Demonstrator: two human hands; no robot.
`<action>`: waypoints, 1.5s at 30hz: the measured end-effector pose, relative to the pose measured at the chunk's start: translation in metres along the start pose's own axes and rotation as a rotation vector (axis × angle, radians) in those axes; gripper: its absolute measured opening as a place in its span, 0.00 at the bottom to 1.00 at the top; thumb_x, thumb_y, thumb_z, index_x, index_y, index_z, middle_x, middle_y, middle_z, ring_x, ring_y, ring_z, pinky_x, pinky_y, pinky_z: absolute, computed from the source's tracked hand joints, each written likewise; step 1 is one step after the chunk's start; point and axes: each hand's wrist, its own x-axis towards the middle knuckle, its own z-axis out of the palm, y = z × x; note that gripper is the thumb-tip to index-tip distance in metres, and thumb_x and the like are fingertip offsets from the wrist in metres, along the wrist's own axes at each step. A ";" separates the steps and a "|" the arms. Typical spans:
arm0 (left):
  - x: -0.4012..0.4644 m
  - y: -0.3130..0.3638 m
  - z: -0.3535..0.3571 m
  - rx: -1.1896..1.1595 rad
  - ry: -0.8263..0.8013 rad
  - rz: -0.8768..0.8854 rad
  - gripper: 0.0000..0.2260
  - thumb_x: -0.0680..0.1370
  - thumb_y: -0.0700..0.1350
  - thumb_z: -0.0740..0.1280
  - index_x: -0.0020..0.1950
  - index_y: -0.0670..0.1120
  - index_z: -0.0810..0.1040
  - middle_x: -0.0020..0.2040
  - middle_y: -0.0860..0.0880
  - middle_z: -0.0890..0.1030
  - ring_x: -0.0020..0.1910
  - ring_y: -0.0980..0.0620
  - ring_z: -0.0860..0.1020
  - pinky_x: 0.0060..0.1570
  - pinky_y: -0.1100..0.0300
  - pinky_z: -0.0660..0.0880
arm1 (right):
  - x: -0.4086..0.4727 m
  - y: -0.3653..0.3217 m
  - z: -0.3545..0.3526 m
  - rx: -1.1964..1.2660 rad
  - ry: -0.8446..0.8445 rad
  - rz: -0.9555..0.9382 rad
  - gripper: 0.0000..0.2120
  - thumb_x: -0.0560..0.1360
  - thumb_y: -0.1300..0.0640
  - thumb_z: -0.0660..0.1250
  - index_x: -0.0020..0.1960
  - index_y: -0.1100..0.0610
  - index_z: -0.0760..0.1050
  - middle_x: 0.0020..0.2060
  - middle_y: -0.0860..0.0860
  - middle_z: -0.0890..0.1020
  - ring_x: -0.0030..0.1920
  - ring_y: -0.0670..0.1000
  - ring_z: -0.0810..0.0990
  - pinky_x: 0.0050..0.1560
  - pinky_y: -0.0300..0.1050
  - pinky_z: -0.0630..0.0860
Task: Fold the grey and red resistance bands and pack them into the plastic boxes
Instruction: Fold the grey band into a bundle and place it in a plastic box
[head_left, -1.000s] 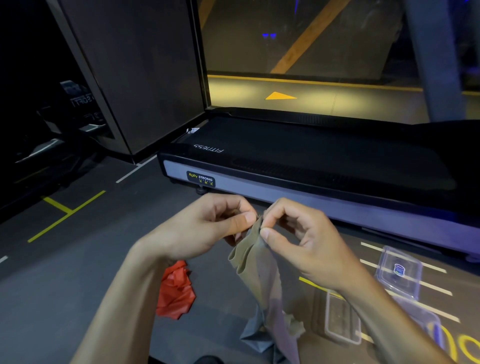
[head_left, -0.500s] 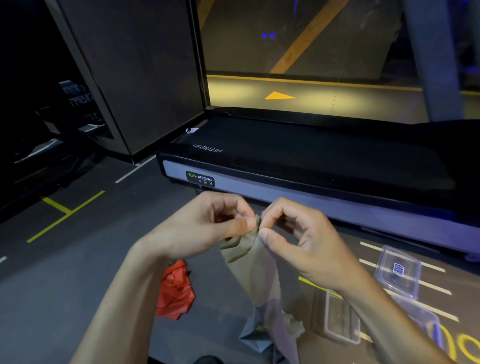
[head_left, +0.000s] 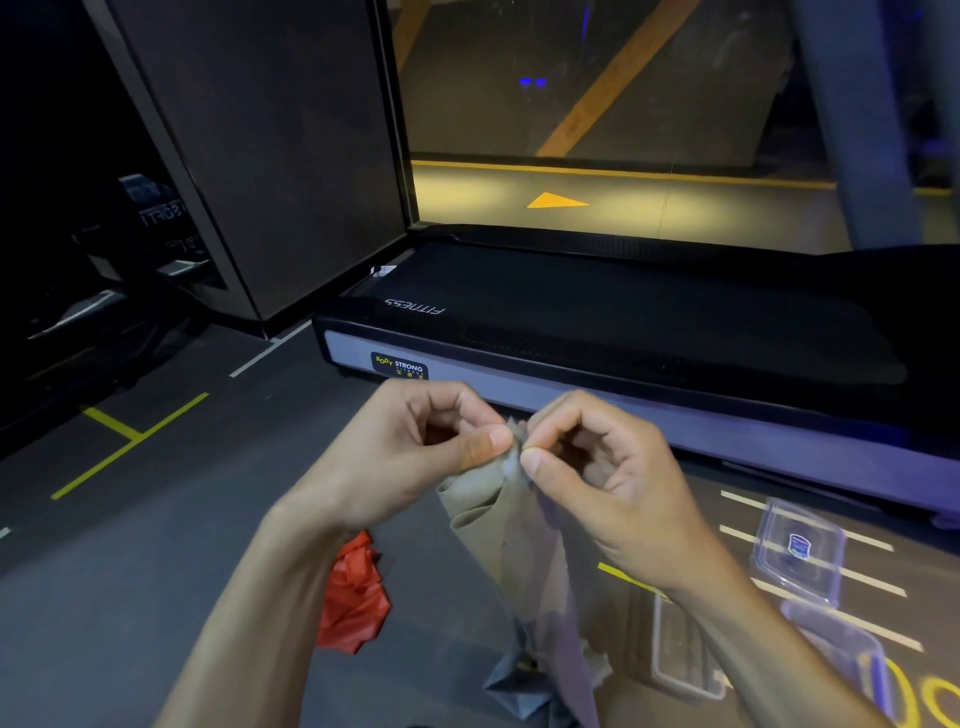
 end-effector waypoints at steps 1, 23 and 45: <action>0.000 0.000 0.001 -0.016 0.015 0.010 0.06 0.76 0.44 0.73 0.45 0.41 0.84 0.44 0.34 0.84 0.41 0.43 0.81 0.43 0.54 0.77 | 0.000 0.000 0.000 0.028 0.011 0.000 0.04 0.76 0.65 0.70 0.44 0.59 0.77 0.40 0.50 0.81 0.41 0.49 0.79 0.46 0.42 0.74; 0.001 0.000 0.017 -0.066 0.136 0.227 0.03 0.72 0.41 0.78 0.42 0.45 0.86 0.40 0.43 0.87 0.41 0.48 0.86 0.45 0.56 0.82 | 0.006 -0.003 0.006 0.184 0.143 -0.015 0.03 0.74 0.67 0.70 0.43 0.62 0.76 0.40 0.54 0.82 0.42 0.51 0.80 0.43 0.41 0.76; -0.001 -0.007 0.021 -0.121 0.167 0.194 0.04 0.69 0.41 0.79 0.40 0.49 0.88 0.40 0.46 0.87 0.39 0.52 0.84 0.41 0.60 0.81 | 0.006 -0.005 0.011 0.094 0.253 -0.004 0.04 0.73 0.67 0.69 0.41 0.65 0.75 0.38 0.59 0.81 0.40 0.63 0.78 0.41 0.50 0.75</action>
